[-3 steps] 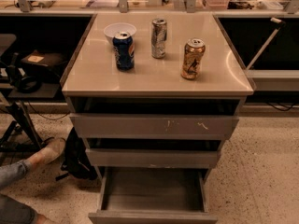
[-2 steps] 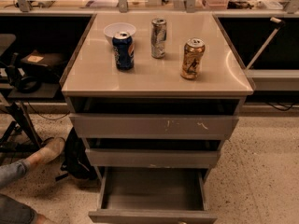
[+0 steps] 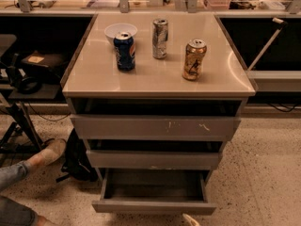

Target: Close bottom drawer

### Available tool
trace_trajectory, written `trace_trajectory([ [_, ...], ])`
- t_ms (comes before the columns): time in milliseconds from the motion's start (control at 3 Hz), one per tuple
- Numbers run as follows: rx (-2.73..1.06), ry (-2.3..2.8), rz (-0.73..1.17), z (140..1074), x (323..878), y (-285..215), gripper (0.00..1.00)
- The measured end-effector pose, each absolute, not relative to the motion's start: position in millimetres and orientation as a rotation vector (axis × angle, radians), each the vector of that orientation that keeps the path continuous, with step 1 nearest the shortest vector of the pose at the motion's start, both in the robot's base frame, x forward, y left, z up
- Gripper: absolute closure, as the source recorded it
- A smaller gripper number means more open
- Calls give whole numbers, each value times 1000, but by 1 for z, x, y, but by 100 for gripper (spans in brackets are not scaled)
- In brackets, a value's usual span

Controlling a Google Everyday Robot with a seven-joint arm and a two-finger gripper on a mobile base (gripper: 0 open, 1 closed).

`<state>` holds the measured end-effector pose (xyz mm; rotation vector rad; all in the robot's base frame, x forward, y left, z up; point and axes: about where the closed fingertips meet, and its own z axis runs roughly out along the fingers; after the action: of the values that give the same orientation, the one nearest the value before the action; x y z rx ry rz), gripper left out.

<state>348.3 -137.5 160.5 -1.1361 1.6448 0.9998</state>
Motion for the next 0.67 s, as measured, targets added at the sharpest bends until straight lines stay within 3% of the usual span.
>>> trace_trajectory([
  [667, -1217, 1764, 732, 235, 428, -97, 0],
])
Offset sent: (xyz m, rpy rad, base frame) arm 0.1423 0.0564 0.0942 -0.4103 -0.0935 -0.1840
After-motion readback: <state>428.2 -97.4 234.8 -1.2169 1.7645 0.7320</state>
